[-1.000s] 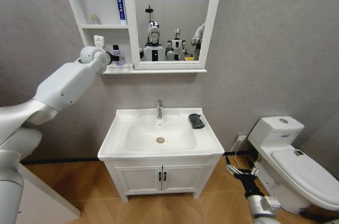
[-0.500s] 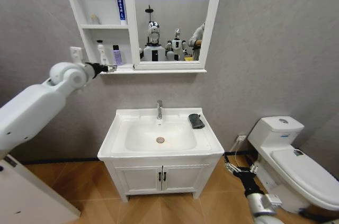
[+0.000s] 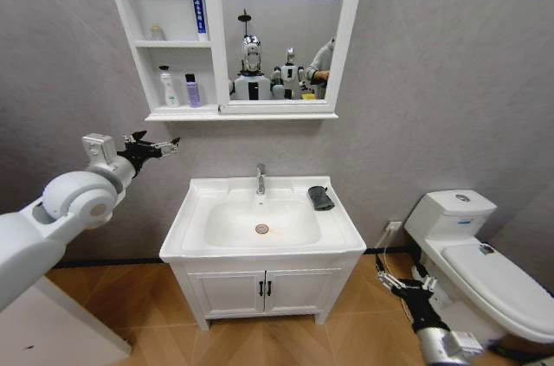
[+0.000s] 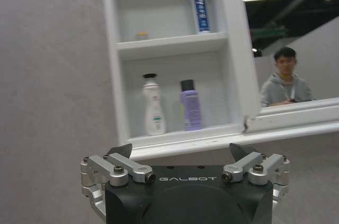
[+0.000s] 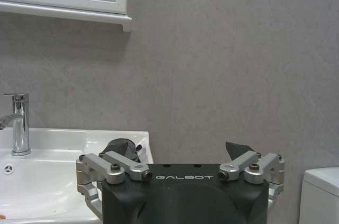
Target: Move facial cleanser and shampoo from washbasin to cabinet, then wipe washbasin with towel.
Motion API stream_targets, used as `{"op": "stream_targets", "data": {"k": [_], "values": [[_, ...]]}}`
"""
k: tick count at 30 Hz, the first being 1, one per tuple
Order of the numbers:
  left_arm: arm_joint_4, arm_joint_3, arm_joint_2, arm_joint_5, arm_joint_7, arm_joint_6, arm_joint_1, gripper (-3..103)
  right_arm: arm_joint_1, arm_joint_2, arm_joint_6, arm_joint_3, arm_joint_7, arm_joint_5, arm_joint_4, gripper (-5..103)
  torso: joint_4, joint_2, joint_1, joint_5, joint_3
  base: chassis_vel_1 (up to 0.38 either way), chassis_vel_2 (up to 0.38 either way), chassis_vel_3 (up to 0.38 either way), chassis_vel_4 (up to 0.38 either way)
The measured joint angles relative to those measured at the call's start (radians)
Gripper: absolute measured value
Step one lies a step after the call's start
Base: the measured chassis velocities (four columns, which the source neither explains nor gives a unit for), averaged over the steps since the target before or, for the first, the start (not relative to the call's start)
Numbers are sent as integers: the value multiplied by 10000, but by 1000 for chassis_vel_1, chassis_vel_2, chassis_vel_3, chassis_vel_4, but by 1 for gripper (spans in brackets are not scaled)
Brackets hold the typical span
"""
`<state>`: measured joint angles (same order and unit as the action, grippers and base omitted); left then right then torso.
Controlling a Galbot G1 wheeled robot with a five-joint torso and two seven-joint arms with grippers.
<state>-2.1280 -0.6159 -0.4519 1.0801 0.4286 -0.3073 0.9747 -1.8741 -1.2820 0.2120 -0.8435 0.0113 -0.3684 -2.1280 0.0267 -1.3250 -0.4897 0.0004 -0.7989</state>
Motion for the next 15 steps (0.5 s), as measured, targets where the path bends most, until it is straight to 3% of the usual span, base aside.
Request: {"op": "stream_targets", "data": {"k": [2,4,8,13,15], "values": [[-405,-2142,-1045,-817,-346,220,2740,100,80,94,-64,67,15,-2,-24,100,-15,0,0,-17,1,0,0,0,0],[-653,-3366,-1975,-1615,-808,440,4843,100,146,154,-109,168,26,0,-26,100,-15,0,1,-10,1,0,0,0,0],[-665,-4203,-2778,-2491,-1299,711,6236,100,195,229,-138,269,34,4,3,100,-10,-1,3,-8,2,0,0,0,0],[-30,-5211,-4591,-4403,-2331,1479,7858,100,357,417,-143,415,-41,-6,233,100,-5,-1,1,-7,1,0,0,0,0],[21,-5353,-4903,-4507,-2427,1538,8090,100,396,449,-143,435,-61,-14,258,100,-5,0,1,-10,1,0,0,0,0]]}}
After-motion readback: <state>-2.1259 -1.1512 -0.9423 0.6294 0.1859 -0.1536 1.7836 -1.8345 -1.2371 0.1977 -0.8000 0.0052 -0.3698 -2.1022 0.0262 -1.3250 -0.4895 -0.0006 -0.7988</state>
